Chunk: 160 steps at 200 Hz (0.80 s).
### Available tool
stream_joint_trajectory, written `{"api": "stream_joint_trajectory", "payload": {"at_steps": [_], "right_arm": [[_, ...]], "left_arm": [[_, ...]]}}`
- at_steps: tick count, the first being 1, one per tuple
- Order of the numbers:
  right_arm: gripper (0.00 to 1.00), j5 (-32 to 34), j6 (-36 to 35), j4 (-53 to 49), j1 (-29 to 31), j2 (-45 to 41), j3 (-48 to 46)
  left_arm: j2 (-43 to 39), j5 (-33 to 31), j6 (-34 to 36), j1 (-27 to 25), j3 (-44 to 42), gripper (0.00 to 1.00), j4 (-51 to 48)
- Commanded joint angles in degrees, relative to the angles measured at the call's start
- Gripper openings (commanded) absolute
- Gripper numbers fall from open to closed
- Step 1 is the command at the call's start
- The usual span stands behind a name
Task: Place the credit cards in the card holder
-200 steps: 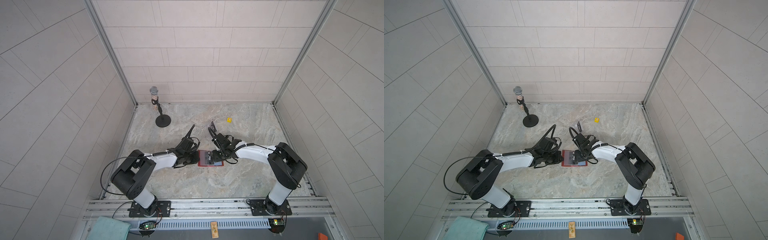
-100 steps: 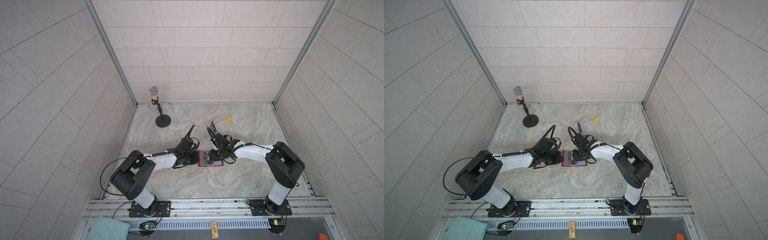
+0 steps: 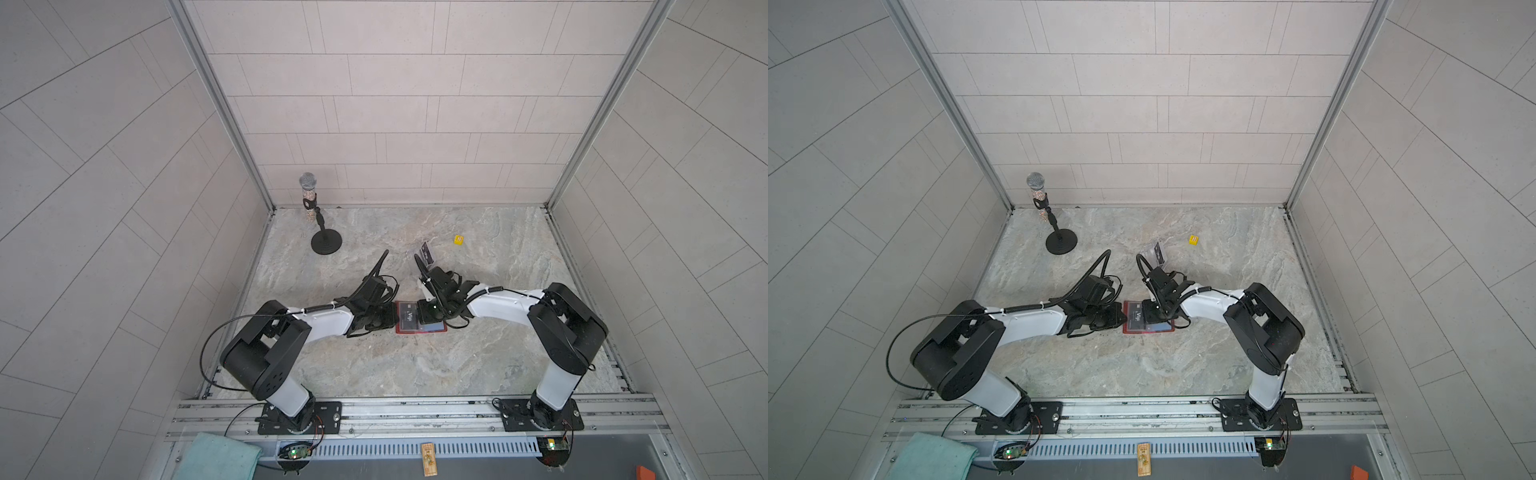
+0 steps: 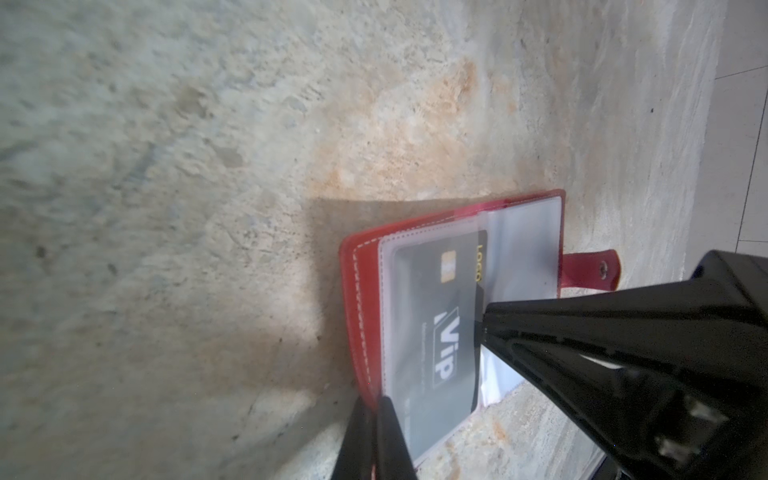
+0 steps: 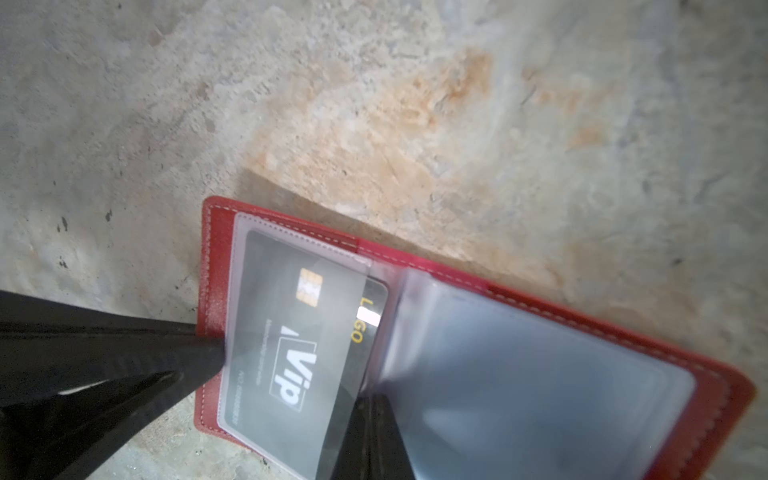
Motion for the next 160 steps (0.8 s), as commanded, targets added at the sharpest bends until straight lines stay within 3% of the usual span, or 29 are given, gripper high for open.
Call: {"api": "stream_joint_trajectory", "payload": {"at_steps": [1,55,109,138,160], "right_arm": [[0.06,-1.96,1.14,1.45,0.53,0.93,-1.14],[0.06,-0.78,1.29,1.53,0.42,-2.91,-2.63],[0.08,1.63,0.41,0.51,-2.56,-10.78,-5.68],[0.08,0.61,-0.44,0.27,-5.38,-11.41,-7.43],[0.09,0.87,-1.17,-0.09,-6.38,-11.08,-8.44]], "left_arm": [[-0.60,0.40,0.05,-0.26,-0.69,0.00,0.51],[-1.92,-1.16,1.12,-0.21,0.15,0.00,-2.34],[-6.11,-4.28,4.52,-0.26,4.51,0.30,-10.77],[-7.95,-5.35,6.12,-0.23,6.54,0.37,-13.70],[-6.82,-1.32,6.70,-0.49,8.46,0.37,-13.39]]}}
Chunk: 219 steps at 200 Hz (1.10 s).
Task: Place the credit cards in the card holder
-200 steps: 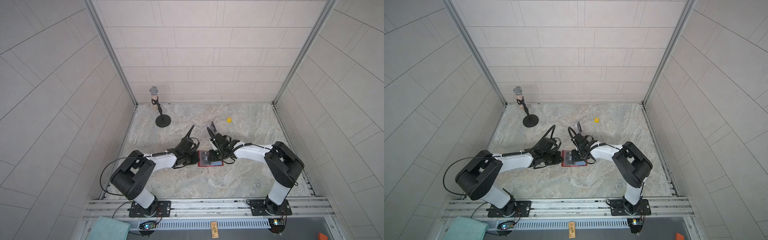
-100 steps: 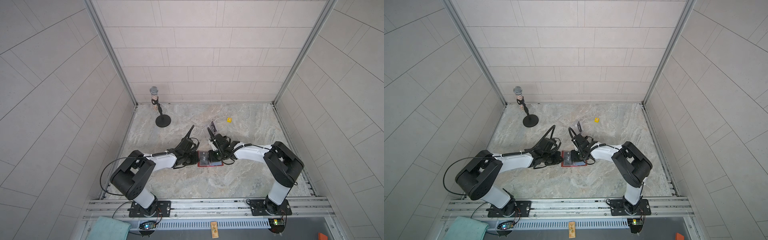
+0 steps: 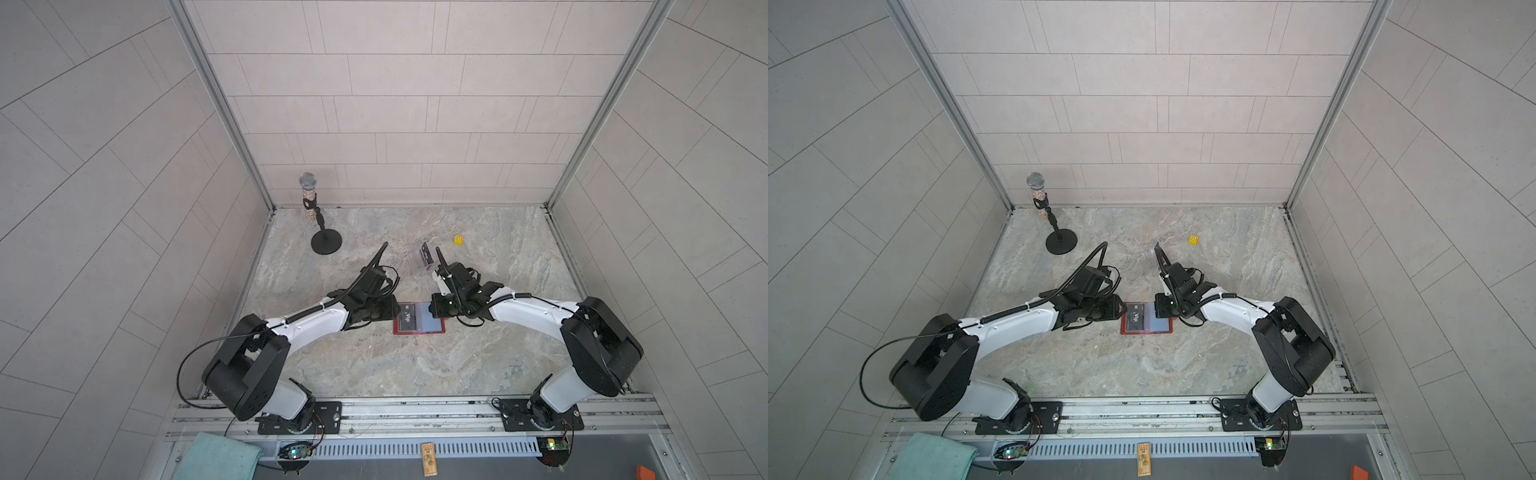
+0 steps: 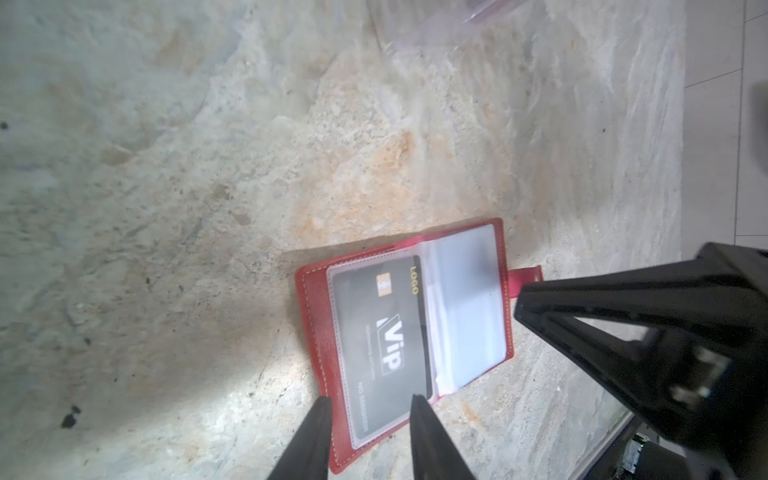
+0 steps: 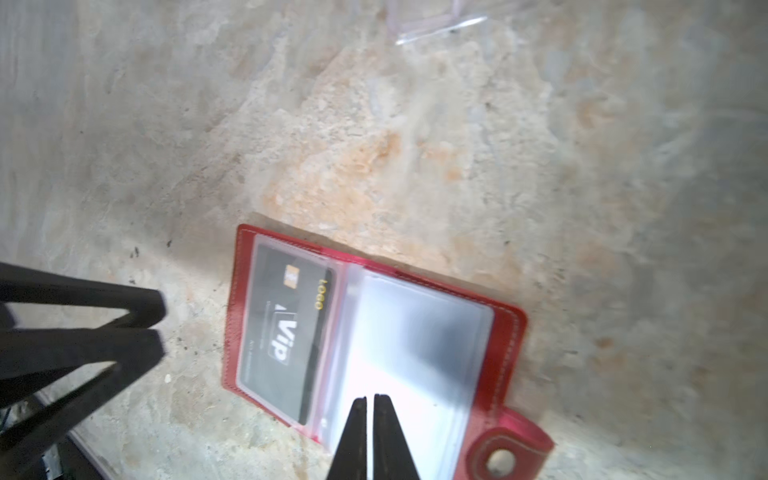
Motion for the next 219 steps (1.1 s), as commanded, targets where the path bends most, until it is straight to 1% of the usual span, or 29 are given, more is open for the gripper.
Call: {"api": "stream_joint_trajectory", "payload": {"at_steps": [1,15,48,79,114,168,192,219], "right_arm": [[0.08,1.03,-1.11,-1.60,-0.74,-0.17,-1.36],[0.09,1.34,-1.45,-1.61,-1.04,0.14,-1.90],[0.09,0.56,-2.17,-1.74,-1.19,1.95,-2.04],[0.09,1.12,-2.39,-1.46,-1.19,2.36,-3.06],[0.08,0.05,-2.19,-0.45,-1.25,3.16,-3.70],[0.08,-0.04,-2.06,0.06,-1.18,3.50,-4.40],[0.08,-0.04,-2.13,0.05,-1.25,3.52,-4.43],[0.08,-0.04,-2.10,0.06,-1.25,3.43,-4.52]], "left_arm": [[0.31,2.42,2.04,-0.46,2.57,0.37,-2.45],[1.71,4.52,2.13,-1.36,3.99,0.37,-1.98],[5.74,7.21,0.76,-3.37,6.01,0.37,1.36],[9.99,12.02,-2.13,-3.86,5.89,0.35,7.83],[13.60,13.30,-4.11,-4.04,6.35,0.34,11.40],[18.24,13.39,-4.68,-4.04,7.73,0.32,13.48],[20.34,14.72,-5.40,-4.13,8.01,0.30,15.39],[21.25,15.00,-5.41,-4.19,8.04,0.29,16.32]]}}
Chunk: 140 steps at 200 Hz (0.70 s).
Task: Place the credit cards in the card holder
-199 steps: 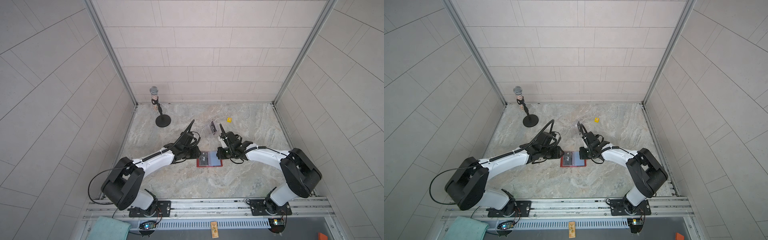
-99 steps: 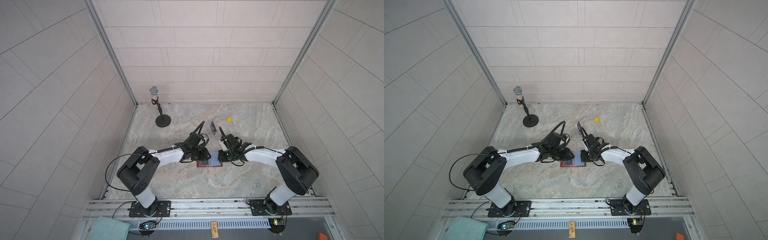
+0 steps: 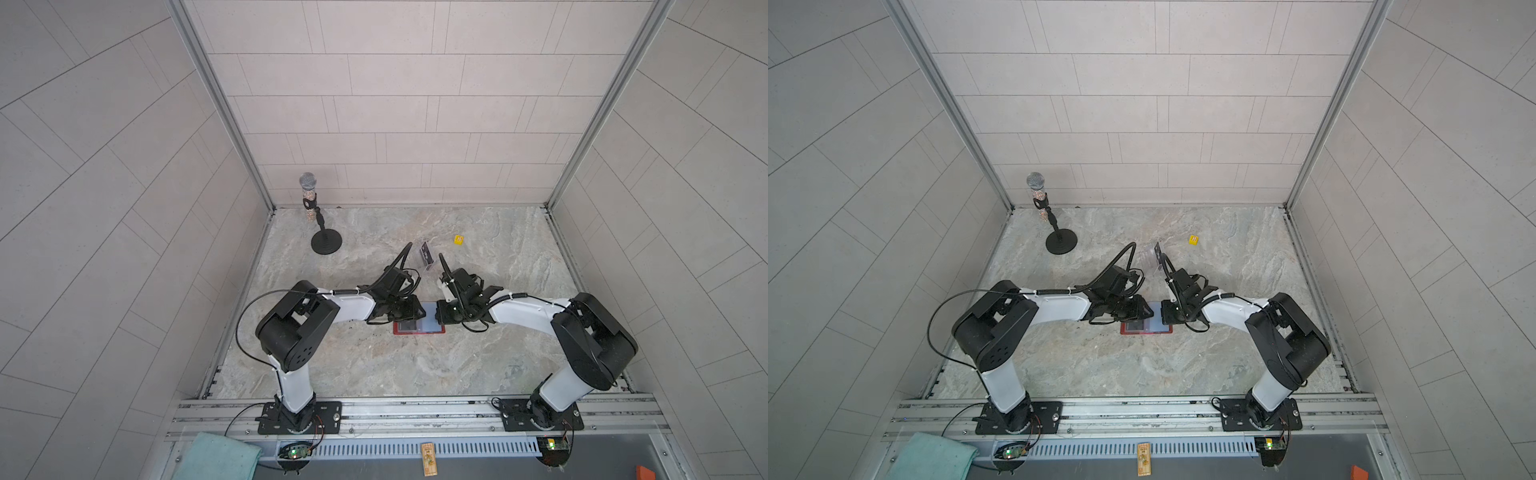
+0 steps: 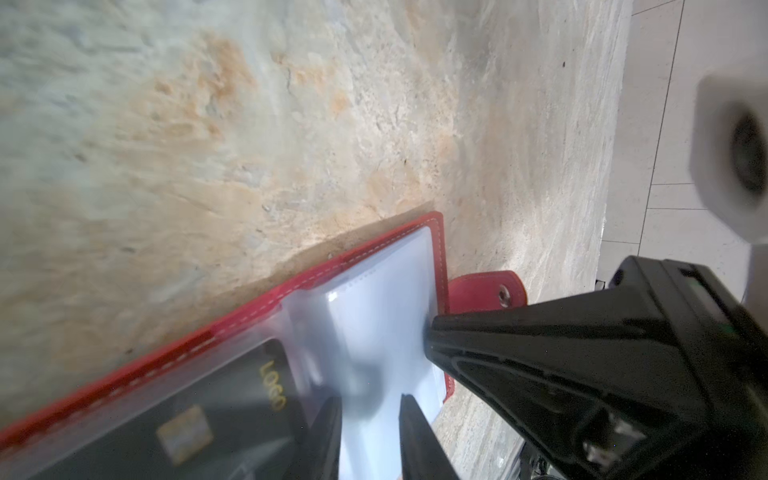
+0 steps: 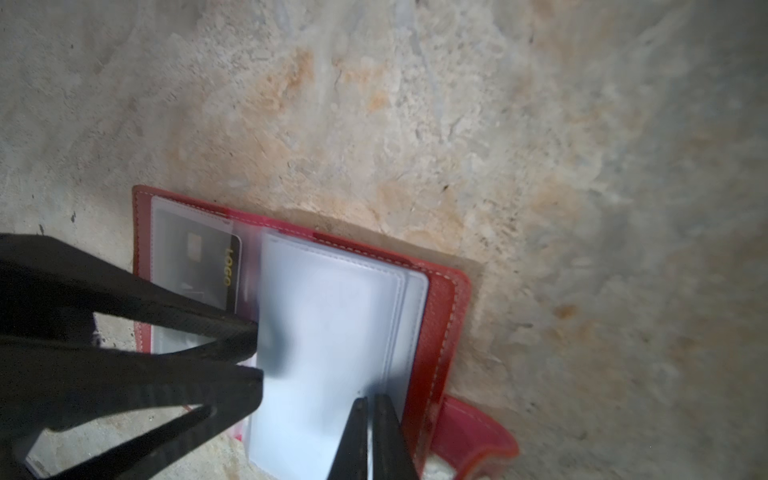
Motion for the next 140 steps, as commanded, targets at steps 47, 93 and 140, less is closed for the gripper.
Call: {"api": "stream_joint_trajectory", "payload": {"at_steps": [47,93,140], "right_arm": [[0.08,0.60,-0.27,-1.35,-0.15,1.29,-1.16],[0.08,0.74,-0.27,-1.62,-0.14,0.73,-1.13],[0.11,1.65,-0.18,-2.22,-0.42,-2.63,-1.29]], "left_arm": [[1.71,1.20,-0.27,-0.72,1.49,0.24,2.56],[1.70,1.33,-2.04,-0.92,1.39,0.17,3.06],[-0.33,-0.76,-1.61,-0.92,0.54,0.03,1.75]]}}
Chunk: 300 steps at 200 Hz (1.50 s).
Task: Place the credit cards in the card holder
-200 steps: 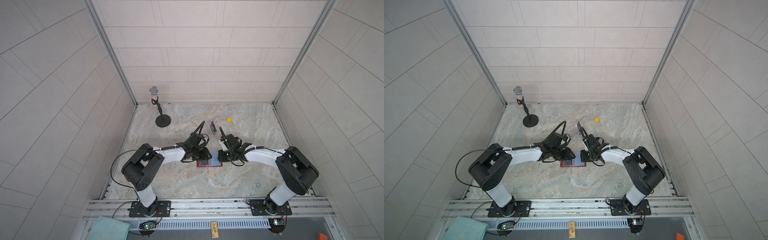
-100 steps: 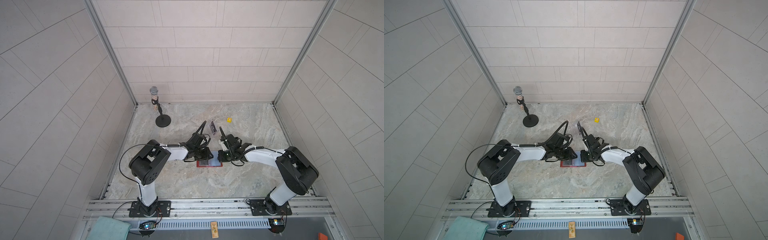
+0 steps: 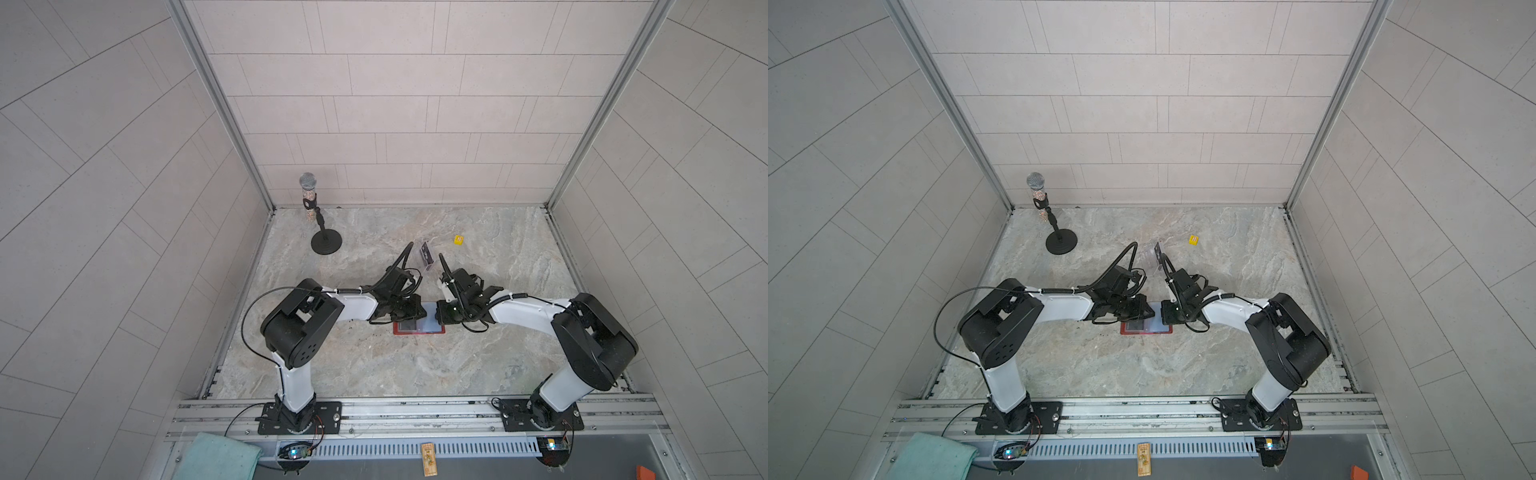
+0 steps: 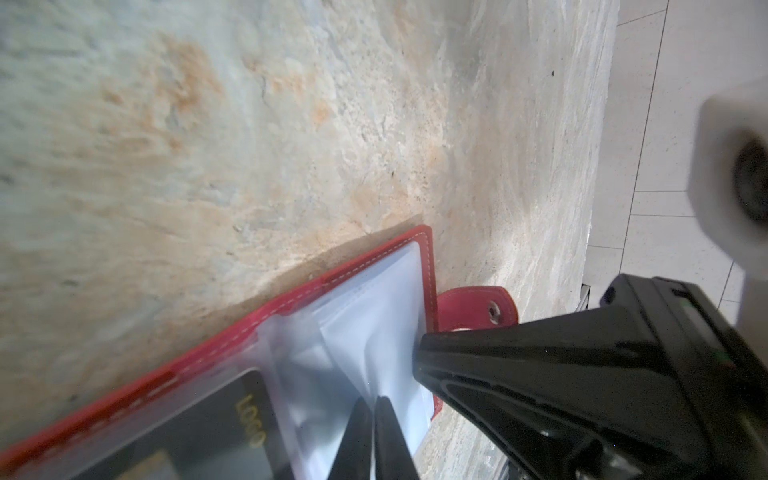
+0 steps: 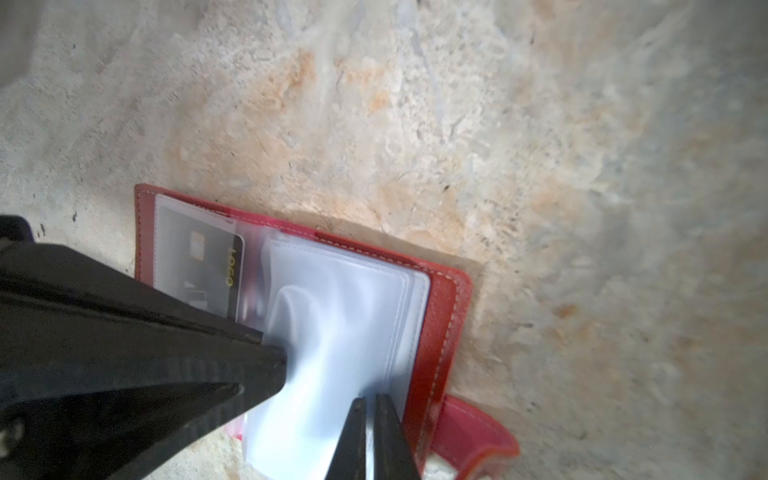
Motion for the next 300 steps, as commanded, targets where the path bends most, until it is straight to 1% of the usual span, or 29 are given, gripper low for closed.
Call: {"api": "stream_joint_trajectory", "payload": {"at_steps": [1,9,54,89,147,219,227,235,243,258,261,270,281,300], "right_arm": [[0.11,1.58,-0.14,-2.16,-0.42,-2.28,-1.17],[0.11,1.58,-0.14,-2.34,-0.65,-2.59,-1.18],[0.12,1.10,-0.20,-2.44,-1.94,-2.89,-1.82],[0.12,-0.61,-0.55,-2.19,-1.90,-1.58,-1.46],[0.12,-2.47,-1.52,-2.60,-1.84,-2.03,-0.33],[0.18,-4.36,-2.24,-3.15,-1.35,-2.01,1.44],[0.19,-4.85,-2.24,-2.90,-1.32,-1.96,1.51],[0.19,-5.33,-2.17,-2.64,-1.33,-1.96,1.68],[0.19,-5.89,-2.07,-2.17,-1.20,-1.97,1.80],[0.21,-7.12,-1.90,-1.18,-1.02,-2.05,1.99],[0.21,-7.31,-1.89,-0.98,-1.05,-1.97,2.01],[0.21,-7.85,-1.68,-0.47,-0.96,-1.80,2.14],[0.22,-8.23,-1.33,-0.05,-0.89,-1.49,2.35],[0.24,-9.06,-0.68,1.51,-0.63,-1.02,2.59]], "left_arm": [[-1.63,-1.21,0.55,-0.42,0.14,0.03,-0.53],[-1.91,-1.38,0.60,-0.37,-0.06,0.00,-0.58],[-3.45,-2.93,0.55,-0.41,-0.53,0.00,-1.08],[-3.58,-2.51,0.63,-0.42,-0.53,0.00,-0.97],[-3.36,-1.94,0.73,-0.42,-0.49,0.00,-0.73],[-3.27,-1.41,0.94,-0.42,-0.38,0.00,-0.65],[-3.46,-1.39,0.90,-0.42,-0.45,0.02,-0.69],[-3.76,-1.53,0.99,-0.42,-0.45,0.08,-0.91],[-4.22,-1.92,1.27,-0.42,-0.40,0.13,-1.43],[-5.71,-3.37,1.34,-0.42,-0.77,0.27,-2.71],[-6.13,-3.71,2.62,-0.42,-0.90,0.29,-3.08],[-7.28,-4.93,3.47,-0.42,-1.21,0.36,-3.92],[-8.72,-6.25,4.07,-0.42,-1.71,0.39,-4.83],[-11.24,-8.53,5.00,-0.42,-2.47,0.41,-6.23]]}}
